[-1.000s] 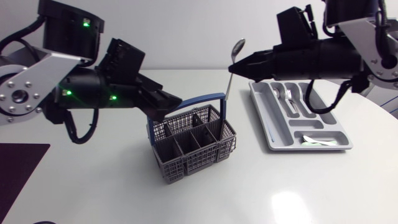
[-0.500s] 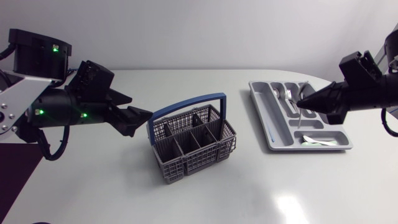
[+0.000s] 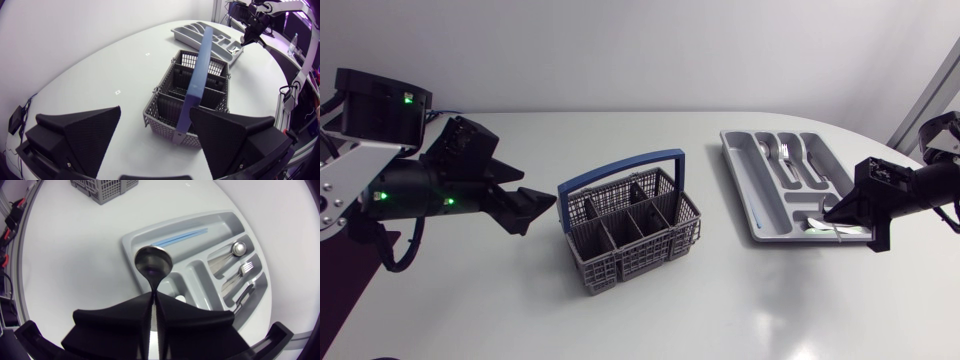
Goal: Unload the cutlery basket into the drawer organizer.
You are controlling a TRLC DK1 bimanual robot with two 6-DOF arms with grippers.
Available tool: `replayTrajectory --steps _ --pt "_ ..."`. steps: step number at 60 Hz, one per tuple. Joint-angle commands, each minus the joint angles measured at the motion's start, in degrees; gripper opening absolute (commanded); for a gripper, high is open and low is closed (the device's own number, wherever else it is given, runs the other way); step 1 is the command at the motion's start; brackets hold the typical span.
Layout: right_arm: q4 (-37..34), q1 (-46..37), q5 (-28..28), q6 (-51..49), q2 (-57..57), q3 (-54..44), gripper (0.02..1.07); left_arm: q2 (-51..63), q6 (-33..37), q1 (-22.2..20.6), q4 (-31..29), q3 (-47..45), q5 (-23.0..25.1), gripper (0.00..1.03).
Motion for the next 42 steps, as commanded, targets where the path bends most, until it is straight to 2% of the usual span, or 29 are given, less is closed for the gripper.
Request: replayTrajectory --steps 1,23,28,30,35,42 --pt "2.6 -0.1 2.1 -3.6 2.5 2.3 0.09 -0.3 1.7 0.7 -0.1 -1.4 -0.2 0.97" --pt "16.2 1.5 15.0 -11.0 7.7 -0.5 0.09 -0.3 3.7 1.9 0.6 -3.3 0.2 0.97" --pt "17.2 2.1 17.0 -12.4 8.3 -1.3 0.09 -0.3 3.9 1.9 0.6 -3.6 0.3 0.97" --pt "18.1 2.4 18.1 -12.8 8.6 -1.8 0.11 -0.4 3.9 1.9 0.6 -3.8 0.3 0.97" --pt "20.7 3.0 19.6 -13.3 9.1 -3.5 0.24 -0.6 4.2 1.9 0.6 -4.3 0.4 0.97" --pt "23.1 3.5 20.9 -14.0 9.0 -5.6 0.28 -0.9 4.3 2.3 0.6 -4.7 0.6 0.97"
